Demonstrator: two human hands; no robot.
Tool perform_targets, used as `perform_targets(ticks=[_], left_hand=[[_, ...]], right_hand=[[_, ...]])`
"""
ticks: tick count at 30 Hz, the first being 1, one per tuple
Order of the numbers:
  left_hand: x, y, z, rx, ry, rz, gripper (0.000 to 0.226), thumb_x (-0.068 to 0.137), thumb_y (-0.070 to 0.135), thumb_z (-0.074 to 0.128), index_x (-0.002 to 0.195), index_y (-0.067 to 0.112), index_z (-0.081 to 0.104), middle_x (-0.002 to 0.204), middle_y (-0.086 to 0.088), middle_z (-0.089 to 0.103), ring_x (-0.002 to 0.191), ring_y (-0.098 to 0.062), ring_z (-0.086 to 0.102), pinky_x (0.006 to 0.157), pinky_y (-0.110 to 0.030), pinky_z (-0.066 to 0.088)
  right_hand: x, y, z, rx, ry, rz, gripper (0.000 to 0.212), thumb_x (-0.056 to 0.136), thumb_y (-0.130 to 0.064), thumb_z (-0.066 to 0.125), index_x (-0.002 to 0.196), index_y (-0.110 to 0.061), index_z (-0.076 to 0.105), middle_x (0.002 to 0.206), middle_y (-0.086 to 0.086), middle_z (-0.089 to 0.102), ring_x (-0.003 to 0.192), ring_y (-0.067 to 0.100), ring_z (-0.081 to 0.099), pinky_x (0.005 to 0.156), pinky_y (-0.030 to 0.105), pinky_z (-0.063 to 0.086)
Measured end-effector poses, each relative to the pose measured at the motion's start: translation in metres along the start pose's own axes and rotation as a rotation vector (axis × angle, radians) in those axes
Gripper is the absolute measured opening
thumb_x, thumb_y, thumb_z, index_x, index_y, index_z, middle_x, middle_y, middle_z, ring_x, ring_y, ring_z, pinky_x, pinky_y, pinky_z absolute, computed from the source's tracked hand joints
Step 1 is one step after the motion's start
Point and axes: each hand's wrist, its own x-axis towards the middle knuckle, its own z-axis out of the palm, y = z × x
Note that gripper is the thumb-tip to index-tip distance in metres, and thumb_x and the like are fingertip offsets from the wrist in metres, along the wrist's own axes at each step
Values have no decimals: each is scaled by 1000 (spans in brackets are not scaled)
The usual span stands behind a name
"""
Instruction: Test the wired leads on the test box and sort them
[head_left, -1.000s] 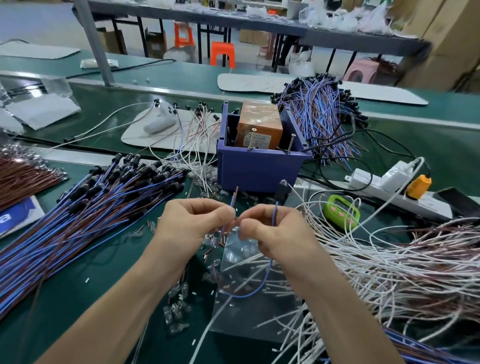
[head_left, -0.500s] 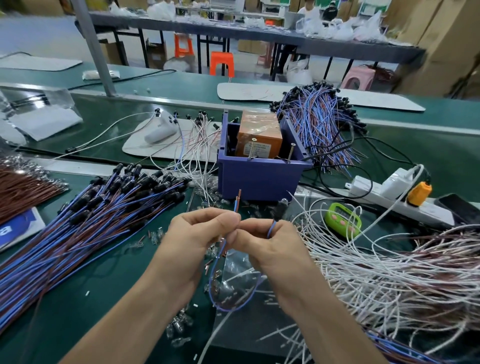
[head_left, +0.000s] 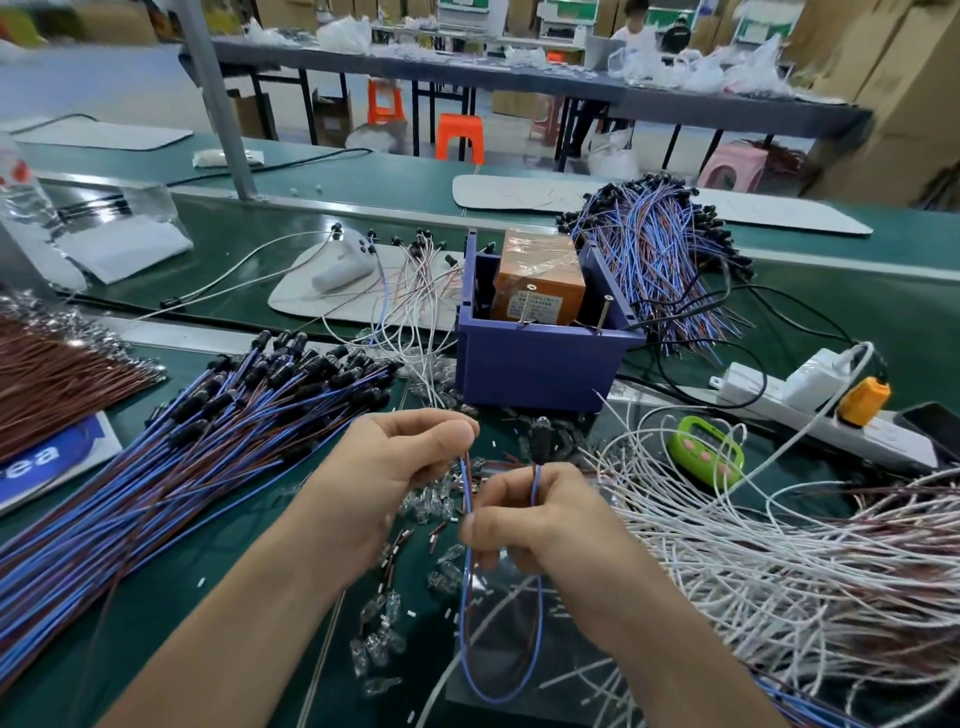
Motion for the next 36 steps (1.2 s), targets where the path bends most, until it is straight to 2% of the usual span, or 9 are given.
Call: perform_targets(ticks=[4, 8, 10, 13, 17, 22, 28, 30, 36], left_hand=[[1, -2, -3, 70, -61, -21, 39, 58, 50, 80, 87, 25, 85, 77, 2, 73, 72, -10, 64, 82, -30, 51], [-1, -3, -1, 125, -101, -3, 27, 61, 40, 87, 81, 21, 84, 81, -1, 77, 78, -10, 68, 81, -26, 55], [0, -3, -1, 52, -26, -9, 30, 54, 40, 83, 76, 19, 84, 79, -2, 77, 75, -9, 68, 83, -28, 52], [3, 1, -6, -110, 122, -12, 15, 68, 27, 77, 77, 17, 85, 77, -3, 75, 71, -9, 68, 80, -27, 51], [5, -3, -4, 150, 249, 84, 19, 87, 13, 77, 89, 30, 85, 94, 9, 81, 89, -1, 73, 87, -25, 51], [2, -13, 6, 308, 61, 148, 19, 66, 39, 79, 84, 33, 84, 99, 9, 77, 95, -8, 72, 80, -19, 54], [2, -12, 4, 81, -45, 5, 23, 55, 17, 91, 76, 15, 83, 78, -4, 77, 71, -6, 70, 65, -14, 52], [2, -11, 4, -46, -53, -39, 25, 49, 23, 88, 71, 13, 82, 71, -2, 74, 60, -5, 66, 58, -15, 52], [6, -14, 3, 8, 9, -16, 35, 46, 37, 87, 75, 16, 84, 74, -2, 76, 67, -6, 66, 74, -23, 48]], right_hand=[[0, 0, -2, -10, 24, 7, 25, 80, 2, 72, 60, -13, 69, 56, 5, 58, 45, 8, 50, 48, 13, 40], [0, 1, -3, -44, 38, -17, 28, 80, 2, 71, 58, -15, 68, 54, 4, 57, 46, 6, 48, 49, 10, 38], [1, 2, -4, -40, 40, -23, 29, 78, 5, 71, 57, -14, 67, 53, 3, 56, 46, 7, 48, 49, 10, 38], [4, 7, -6, -17, 72, -16, 34, 77, 8, 72, 54, -15, 65, 52, 1, 55, 45, 9, 47, 47, 13, 38], [7, 10, -9, 97, 112, -5, 28, 76, 3, 77, 57, -15, 68, 53, 1, 56, 45, 9, 48, 45, 14, 37], [7, 11, -10, 88, 92, -9, 12, 67, -11, 79, 60, -15, 69, 57, 2, 58, 48, 10, 49, 47, 15, 39], [8, 11, -11, 87, 61, -8, 15, 67, -8, 75, 58, -16, 67, 55, 0, 56, 48, 10, 48, 48, 15, 39], [8, 10, -12, 97, 60, 0, 15, 66, -10, 76, 57, -17, 67, 55, 0, 56, 48, 9, 48, 47, 15, 38], [7, 8, -12, 98, 105, 36, 26, 77, -3, 78, 58, -18, 69, 55, 2, 57, 46, 9, 49, 45, 15, 39]])
